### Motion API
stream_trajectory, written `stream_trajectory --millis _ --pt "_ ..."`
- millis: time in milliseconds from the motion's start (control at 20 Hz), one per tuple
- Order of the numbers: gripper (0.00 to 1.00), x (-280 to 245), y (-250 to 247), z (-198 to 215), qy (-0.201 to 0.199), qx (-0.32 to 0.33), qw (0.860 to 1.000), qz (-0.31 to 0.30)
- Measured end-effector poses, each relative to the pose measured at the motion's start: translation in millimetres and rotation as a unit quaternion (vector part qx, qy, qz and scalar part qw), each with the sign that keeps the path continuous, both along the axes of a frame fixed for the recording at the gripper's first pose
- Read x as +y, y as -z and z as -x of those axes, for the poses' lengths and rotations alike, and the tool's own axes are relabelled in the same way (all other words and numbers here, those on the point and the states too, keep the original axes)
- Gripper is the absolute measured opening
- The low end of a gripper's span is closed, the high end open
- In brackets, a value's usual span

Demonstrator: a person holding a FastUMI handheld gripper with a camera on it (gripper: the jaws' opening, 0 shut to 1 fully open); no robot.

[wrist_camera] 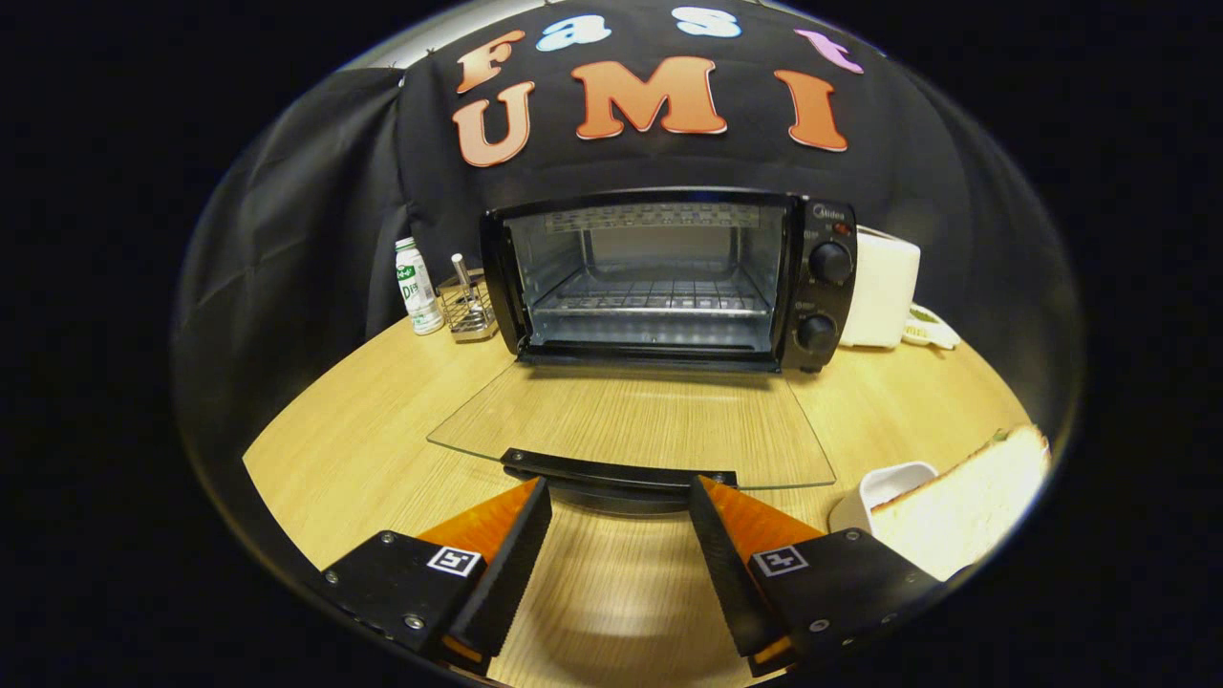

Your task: Open the toaster oven, put the food inside, and close the toaster oven door.

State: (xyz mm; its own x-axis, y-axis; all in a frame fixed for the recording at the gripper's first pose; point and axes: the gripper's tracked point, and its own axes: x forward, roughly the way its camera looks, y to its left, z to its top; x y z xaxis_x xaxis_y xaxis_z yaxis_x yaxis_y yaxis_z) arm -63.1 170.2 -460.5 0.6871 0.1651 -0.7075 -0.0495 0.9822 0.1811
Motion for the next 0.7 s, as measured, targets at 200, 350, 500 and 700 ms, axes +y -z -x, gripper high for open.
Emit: stream_trajectory --millis 200,350,500,700 --pt "0.88 1.8 -2.9 1.3 -0.021 -0.001 1.000 -0.008" --pt "0.88 -12.1 -19.2 -0.3 -0.033 -0.007 0.999 -0.013" --pt "0.90 -30.7 -59.5 -4.3 -0.048 -0.051 0.997 -0.023" --pt "0.95 -85.5 -104.3 -4.5 -0.025 -0.073 0.997 -0.015"
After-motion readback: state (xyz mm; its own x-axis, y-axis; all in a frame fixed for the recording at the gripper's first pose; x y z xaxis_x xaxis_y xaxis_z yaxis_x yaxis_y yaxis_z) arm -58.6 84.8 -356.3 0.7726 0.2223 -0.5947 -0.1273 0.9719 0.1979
